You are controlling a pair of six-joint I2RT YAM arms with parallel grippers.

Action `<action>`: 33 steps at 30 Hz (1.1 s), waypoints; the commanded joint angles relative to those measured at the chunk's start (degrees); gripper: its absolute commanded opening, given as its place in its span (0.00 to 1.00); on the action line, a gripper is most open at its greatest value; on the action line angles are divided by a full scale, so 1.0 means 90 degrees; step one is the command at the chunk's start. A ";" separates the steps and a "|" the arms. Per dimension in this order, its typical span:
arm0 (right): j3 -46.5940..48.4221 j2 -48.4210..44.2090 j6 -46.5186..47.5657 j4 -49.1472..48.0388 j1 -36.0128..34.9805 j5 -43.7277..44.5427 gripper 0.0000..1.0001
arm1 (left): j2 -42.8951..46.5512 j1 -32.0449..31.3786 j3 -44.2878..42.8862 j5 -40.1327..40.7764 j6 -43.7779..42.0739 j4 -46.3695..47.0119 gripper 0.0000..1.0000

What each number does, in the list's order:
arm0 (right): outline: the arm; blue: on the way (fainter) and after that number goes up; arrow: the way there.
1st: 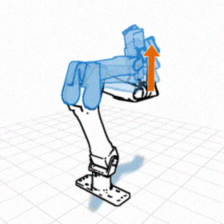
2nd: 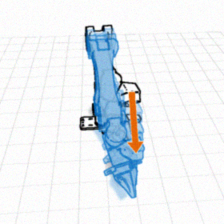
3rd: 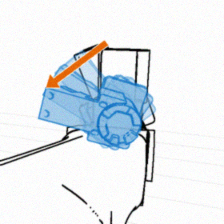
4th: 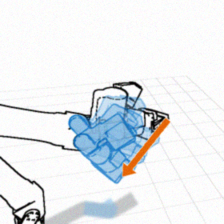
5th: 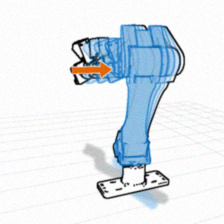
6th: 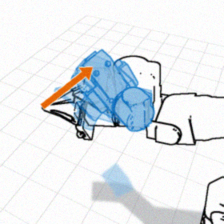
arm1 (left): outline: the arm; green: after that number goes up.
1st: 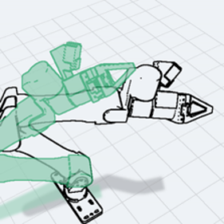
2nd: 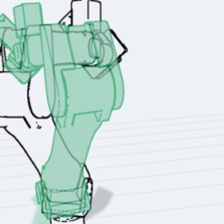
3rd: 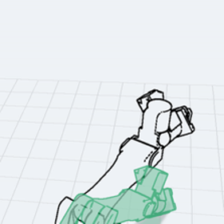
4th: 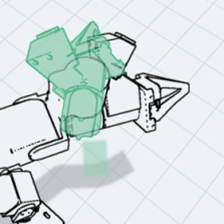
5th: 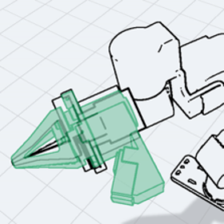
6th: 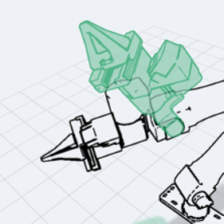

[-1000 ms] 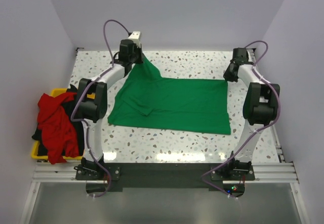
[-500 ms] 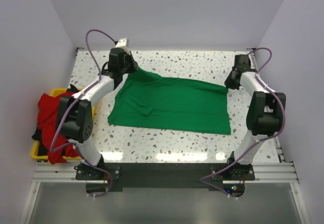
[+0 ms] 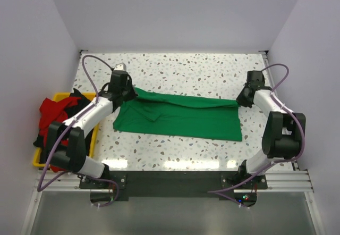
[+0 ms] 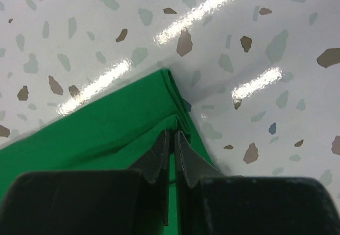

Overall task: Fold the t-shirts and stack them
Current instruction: Fold the tshirt

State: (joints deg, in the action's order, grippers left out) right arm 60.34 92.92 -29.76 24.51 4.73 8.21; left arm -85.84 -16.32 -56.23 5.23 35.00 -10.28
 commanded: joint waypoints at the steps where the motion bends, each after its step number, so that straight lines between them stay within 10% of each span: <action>1: -0.0132 -0.0403 -0.0121 -0.0302 0.0041 0.0211 0.00 | 0.0552 -0.0043 0.0241 0.0228 0.0271 -0.0176 0.00; 33: -0.1362 -0.1360 -0.0180 -0.0438 0.0041 0.0348 0.00 | 0.1852 -0.0043 0.1706 0.0278 0.0719 -0.0117 0.00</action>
State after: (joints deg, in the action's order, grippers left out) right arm 49.12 83.48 -31.07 22.50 4.91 8.56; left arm -71.90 -16.32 -42.11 7.66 39.53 -14.28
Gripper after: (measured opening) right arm 0.050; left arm 0.102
